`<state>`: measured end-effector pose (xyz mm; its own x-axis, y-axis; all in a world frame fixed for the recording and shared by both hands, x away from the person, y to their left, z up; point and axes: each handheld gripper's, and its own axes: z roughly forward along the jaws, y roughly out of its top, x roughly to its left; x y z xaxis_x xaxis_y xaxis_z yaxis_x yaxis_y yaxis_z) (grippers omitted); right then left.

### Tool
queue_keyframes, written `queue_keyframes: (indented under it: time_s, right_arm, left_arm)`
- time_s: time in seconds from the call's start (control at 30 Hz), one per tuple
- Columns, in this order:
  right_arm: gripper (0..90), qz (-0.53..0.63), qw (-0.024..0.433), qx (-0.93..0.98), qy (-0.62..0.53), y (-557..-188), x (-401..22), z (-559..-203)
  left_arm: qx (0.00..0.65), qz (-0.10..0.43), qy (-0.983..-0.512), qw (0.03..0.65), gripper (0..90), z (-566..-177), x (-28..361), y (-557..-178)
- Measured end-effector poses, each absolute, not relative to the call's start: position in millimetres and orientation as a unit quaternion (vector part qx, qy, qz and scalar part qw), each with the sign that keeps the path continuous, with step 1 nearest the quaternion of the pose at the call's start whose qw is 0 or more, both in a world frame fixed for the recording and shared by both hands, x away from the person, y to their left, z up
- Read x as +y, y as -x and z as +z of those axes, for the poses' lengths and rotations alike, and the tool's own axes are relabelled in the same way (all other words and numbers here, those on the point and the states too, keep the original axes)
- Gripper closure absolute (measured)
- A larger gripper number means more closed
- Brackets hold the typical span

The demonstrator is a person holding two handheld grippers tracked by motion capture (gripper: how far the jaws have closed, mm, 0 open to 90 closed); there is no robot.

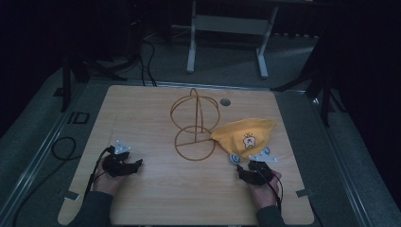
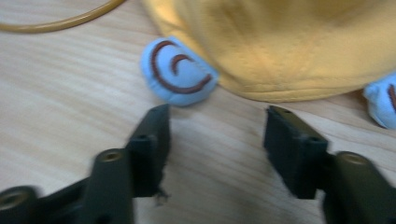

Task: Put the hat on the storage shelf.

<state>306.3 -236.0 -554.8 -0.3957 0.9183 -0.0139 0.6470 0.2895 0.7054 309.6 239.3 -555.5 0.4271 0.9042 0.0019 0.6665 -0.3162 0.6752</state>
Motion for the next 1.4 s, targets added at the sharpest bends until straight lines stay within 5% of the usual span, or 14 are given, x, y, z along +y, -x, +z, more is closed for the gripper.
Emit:
queue_keyframes:
  time_s: [0.4, 0.57, 1.4]
  right_arm:
    - [72.8, 0.298, 0.243, 0.833, -0.397, -296.6, -216.3, -542.8]
    - [76.1, 0.283, 0.256, 0.837, -0.392, -300.8, -211.8, -541.8]
    - [59.6, 0.252, 0.275, 0.852, -0.368, -325.7, -195.8, -548.0]
  left_arm:
    - [0.499, 0.195, -0.787, 0.305, 34.2, -555.6, 238.8, -309.8]
    - [0.5, 0.196, -0.787, 0.305, 34.2, -555.7, 238.7, -309.6]
    - [0.499, 0.195, -0.787, 0.305, 34.1, -555.6, 238.6, -309.4]
